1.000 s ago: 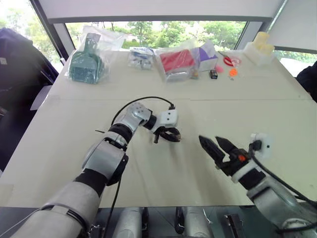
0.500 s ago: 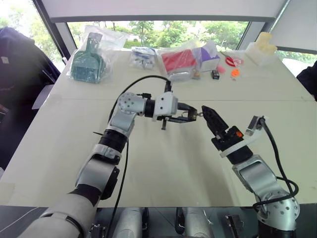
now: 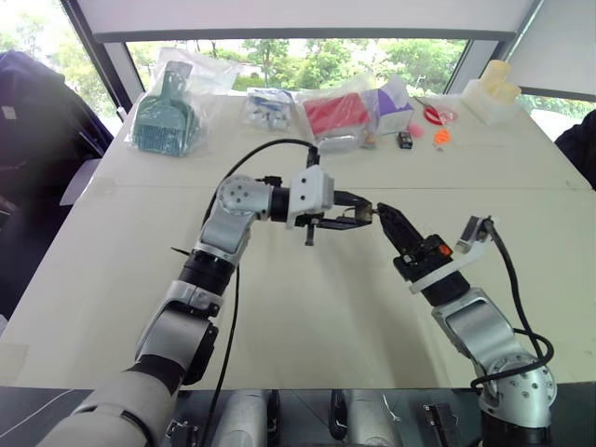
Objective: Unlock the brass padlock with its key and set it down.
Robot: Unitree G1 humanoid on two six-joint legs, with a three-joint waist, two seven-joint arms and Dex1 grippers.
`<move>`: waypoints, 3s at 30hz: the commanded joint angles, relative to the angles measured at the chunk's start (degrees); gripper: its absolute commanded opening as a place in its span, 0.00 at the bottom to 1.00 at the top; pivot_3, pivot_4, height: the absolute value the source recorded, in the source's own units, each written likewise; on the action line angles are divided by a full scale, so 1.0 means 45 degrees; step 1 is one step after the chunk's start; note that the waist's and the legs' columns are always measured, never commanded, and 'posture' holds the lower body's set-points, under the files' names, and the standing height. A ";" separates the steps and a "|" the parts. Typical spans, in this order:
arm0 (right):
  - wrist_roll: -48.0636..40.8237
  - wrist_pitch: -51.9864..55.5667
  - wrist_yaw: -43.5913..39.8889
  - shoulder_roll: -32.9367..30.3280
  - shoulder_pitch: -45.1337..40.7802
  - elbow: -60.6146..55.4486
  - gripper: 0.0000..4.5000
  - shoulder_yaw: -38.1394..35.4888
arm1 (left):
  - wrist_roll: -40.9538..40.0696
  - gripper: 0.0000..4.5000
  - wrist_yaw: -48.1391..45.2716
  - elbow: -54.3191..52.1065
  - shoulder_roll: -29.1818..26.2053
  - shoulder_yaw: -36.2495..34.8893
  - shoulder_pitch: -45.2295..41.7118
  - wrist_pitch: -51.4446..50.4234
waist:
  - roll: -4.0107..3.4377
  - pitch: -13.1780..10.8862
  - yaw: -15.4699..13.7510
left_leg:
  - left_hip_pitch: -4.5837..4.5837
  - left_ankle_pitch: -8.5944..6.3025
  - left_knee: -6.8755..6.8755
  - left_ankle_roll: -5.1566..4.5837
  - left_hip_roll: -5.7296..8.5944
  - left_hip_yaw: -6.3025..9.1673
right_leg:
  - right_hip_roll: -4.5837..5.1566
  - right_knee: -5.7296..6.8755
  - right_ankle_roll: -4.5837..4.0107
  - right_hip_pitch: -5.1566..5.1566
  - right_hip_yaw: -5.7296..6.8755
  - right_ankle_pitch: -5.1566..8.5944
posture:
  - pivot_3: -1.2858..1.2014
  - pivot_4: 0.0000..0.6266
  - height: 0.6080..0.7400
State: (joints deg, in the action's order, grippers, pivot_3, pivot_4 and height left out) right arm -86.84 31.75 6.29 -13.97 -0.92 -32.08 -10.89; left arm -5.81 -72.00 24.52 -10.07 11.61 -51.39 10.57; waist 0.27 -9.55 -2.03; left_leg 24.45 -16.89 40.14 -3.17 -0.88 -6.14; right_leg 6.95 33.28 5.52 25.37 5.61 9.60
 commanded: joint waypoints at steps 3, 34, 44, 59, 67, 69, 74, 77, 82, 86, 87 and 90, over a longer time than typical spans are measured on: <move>-0.0252 -0.0127 -0.0116 0.0036 -0.0145 -0.0158 0.01 0.0076 | -0.0233 0.17 0.0313 -0.0782 -0.0058 0.0111 0.0013 0.0681 | -0.0004 0.0000 -0.0003 | 0.0001 0.0000 0.0000 0.0000 -0.0001 0.0001 | -0.0002 0.0001 0.0000 0.0001 0.0000 0.0000 | 0.52 0.24 0.96; -0.0205 -0.0477 0.0148 -0.0604 -0.1329 -0.0447 0.42 -0.0163 | 0.1607 0.17 0.4017 0.2738 -0.0807 0.1008 -0.1260 0.6820 | -0.0033 -0.0007 0.0038 | 0.0009 0.0001 -0.0002 0.0002 -0.0002 -0.0026 | 0.0001 -0.0014 -0.0001 0.0006 -0.0005 0.0000 | 0.52 0.24 0.96; 0.0563 0.1489 -0.4141 -0.4498 -0.1145 0.0926 0.74 -0.0767 | -0.0490 0.17 0.0868 0.2144 -0.0570 0.1043 -0.1633 0.5631 | -0.0033 -0.0006 0.0087 | -0.0005 0.0002 0.0003 0.0001 -0.0010 -0.0017 | -0.0006 -0.0002 -0.0003 0.0001 -0.0005 0.0002 | 0.52 0.24 0.96; 0.0541 0.1889 -0.4468 -0.3914 -0.1622 0.1230 0.34 -0.0679 | -0.0731 0.17 0.0325 0.0974 -0.0365 0.1107 -0.1256 0.5374 | -0.0034 -0.0006 -0.0027 | -0.0001 0.0001 0.0009 0.0001 -0.0006 -0.0011 | -0.0003 -0.0008 0.0020 -0.0002 -0.0005 -0.0013 | 0.52 0.24 0.96; 0.0767 0.2110 -0.4575 -0.3809 -0.1663 0.1268 0.01 -0.0477 | -0.0659 0.17 0.0106 0.1037 -0.0387 0.1164 -0.1222 0.5398 | -0.0033 -0.0006 -0.0040 | 0.0001 0.0001 0.0011 0.0001 -0.0005 -0.0011 | -0.0003 -0.0009 0.0022 -0.0004 -0.0005 -0.0014 | 0.52 0.24 0.96; 0.0905 0.2123 -0.4597 -0.3785 -0.1745 0.1381 0.00 -0.0424 | -0.0730 0.40 -0.0181 0.1161 -0.0498 0.1191 -0.1288 0.5021 | -0.0033 -0.0006 -0.0032 | 0.0000 0.0001 0.0011 0.0001 -0.0005 -0.0011 | -0.0003 -0.0008 0.0022 -0.0003 -0.0004 -0.0014 | 0.52 0.24 0.96; 0.1333 0.2121 -0.4707 -0.3751 -0.1875 0.1758 0.00 -0.0450 | -0.1053 0.81 -0.0450 0.1265 -0.0823 0.0819 -0.1368 0.3476 | -0.0034 -0.0006 -0.0025 | -0.0001 0.0002 0.0011 0.0002 -0.0005 -0.0011 | -0.0003 -0.0006 0.0002 -0.0002 -0.0005 -0.0003 | 0.52 0.24 0.96; 0.1572 0.2144 -0.4765 -0.3708 -0.1945 0.1946 0.00 -0.0510 | -0.1629 1.00 -0.0386 0.1006 -0.1181 0.0313 -0.1370 0.1620 | -0.0034 -0.0006 -0.0008 | -0.0001 0.0002 0.0011 0.0001 -0.0006 -0.0011 | -0.0004 -0.0003 0.0009 0.0000 -0.0004 -0.0006 | 0.52 0.24 0.96; 0.1618 0.2194 -0.4866 -0.3638 -0.1936 0.1989 0.00 -0.0613 | -0.1561 1.00 0.0072 0.0641 -0.1324 -0.0062 -0.1264 0.0952 | -0.0033 -0.0007 -0.0049 | 0.0001 0.0002 0.0010 0.0001 -0.0006 -0.0007 | -0.0005 -0.0005 0.0029 -0.0003 -0.0004 -0.0017 | 0.52 0.24 0.96; 0.1513 0.2245 -0.4871 -0.3574 -0.1967 0.1900 0.00 -0.0677 | -0.1342 1.00 0.0169 0.0689 -0.1249 -0.0026 -0.1192 0.1120 | -0.0033 -0.0007 -0.0034 | 0.0002 0.0002 0.0011 0.0001 -0.0001 -0.0008 | -0.0004 -0.0011 0.0029 -0.0008 -0.0005 -0.0017 | 0.52 0.24 0.96; 0.1480 0.2254 -0.4852 -0.3561 -0.1994 0.1872 0.00 -0.0683 | -0.1278 1.00 0.0178 0.0804 -0.1209 0.0002 -0.1213 0.1229 | -0.0034 -0.0007 -0.0029 | 0.0002 0.0002 0.0011 0.0001 -0.0001 -0.0008 | -0.0004 -0.0010 0.0028 -0.0007 -0.0004 -0.0017 | 0.52 0.24 0.96; 0.1361 0.2280 -0.4781 -0.3548 -0.2048 0.1726 0.00 -0.0688 | -0.1042 1.00 0.0209 0.1230 -0.1101 0.0074 -0.1320 0.1655 | -0.0034 -0.0007 -0.0019 | 0.0000 0.0002 0.0010 0.0002 -0.0003 -0.0008 | -0.0005 -0.0006 0.0027 -0.0004 -0.0004 -0.0016 | 0.52 0.24 0.96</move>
State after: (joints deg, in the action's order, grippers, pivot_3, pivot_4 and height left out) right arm -79.19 42.19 -14.93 -30.28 -9.09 -22.17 -12.21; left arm -11.13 -71.80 29.73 -15.33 12.27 -56.36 16.46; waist 0.11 -9.57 -2.12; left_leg 24.44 -16.88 40.19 -3.16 -0.89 -6.17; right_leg 6.93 33.26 5.64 25.35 5.59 9.53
